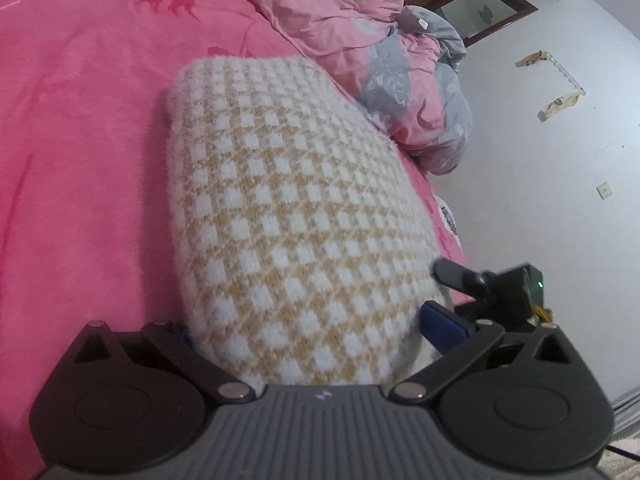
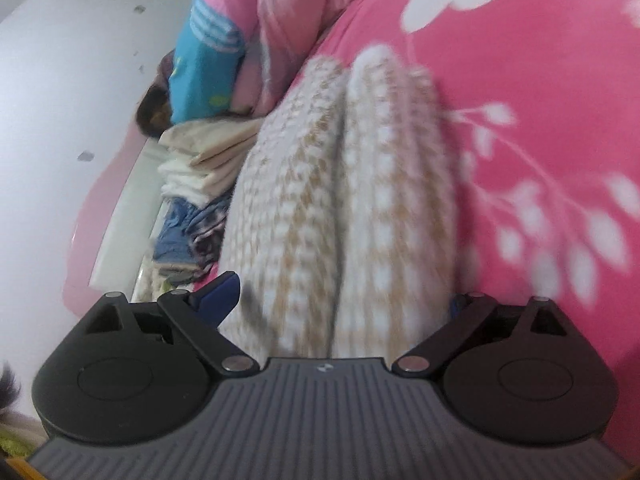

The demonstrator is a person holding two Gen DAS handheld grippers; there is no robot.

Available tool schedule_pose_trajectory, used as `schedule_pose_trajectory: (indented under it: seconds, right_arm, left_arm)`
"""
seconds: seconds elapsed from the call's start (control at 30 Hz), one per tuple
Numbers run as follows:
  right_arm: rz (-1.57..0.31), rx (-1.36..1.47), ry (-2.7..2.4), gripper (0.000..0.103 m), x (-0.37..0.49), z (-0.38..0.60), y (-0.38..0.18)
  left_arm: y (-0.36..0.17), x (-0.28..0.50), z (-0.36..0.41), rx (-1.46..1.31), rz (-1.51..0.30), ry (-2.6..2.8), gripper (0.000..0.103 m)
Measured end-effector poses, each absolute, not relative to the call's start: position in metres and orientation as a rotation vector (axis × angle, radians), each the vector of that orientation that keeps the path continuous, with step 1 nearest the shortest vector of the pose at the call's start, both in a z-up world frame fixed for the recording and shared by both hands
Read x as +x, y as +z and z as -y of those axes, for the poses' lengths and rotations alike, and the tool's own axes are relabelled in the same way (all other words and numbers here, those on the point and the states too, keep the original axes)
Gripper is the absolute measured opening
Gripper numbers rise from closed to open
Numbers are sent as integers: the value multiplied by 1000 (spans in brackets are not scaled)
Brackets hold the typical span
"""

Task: Fold clothes
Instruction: 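Lift the coat bundle with both grippers and carry it along the bed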

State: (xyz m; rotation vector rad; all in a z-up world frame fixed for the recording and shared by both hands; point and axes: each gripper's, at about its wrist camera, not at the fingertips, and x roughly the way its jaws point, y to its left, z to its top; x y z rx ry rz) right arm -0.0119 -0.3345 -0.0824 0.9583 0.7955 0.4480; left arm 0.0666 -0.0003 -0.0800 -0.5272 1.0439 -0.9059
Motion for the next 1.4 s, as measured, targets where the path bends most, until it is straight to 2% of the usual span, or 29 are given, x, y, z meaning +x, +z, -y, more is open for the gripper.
schedule_pose_trajectory:
  seconds: [0.13, 0.27, 0.37, 0.8, 1.07, 1.4]
  right_arm:
    - [-829, 913, 513, 94, 16, 320, -82]
    - [-835, 933, 497, 75, 14, 323, -74]
    - [-811, 964, 486, 69, 12, 324, -70]
    - [-677, 949, 414, 65, -40, 362, -31]
    - [-574, 881, 280, 65, -97, 462, -6]
    - [-523, 740, 59, 65, -142, 637, 27]
  left_arm:
    - [-78, 67, 6, -535, -1045, -885, 103]
    - [-72, 64, 12, -518, -1050, -870, 103]
    - [-64, 63, 16, -503, -1054, -859, 103]
    - [-19, 42, 82, -426, -1039, -1016, 103]
    - [-4, 32, 212, -281, -1046, -1196, 103]
    - [-27, 53, 454, -245, -1059, -1412, 103]
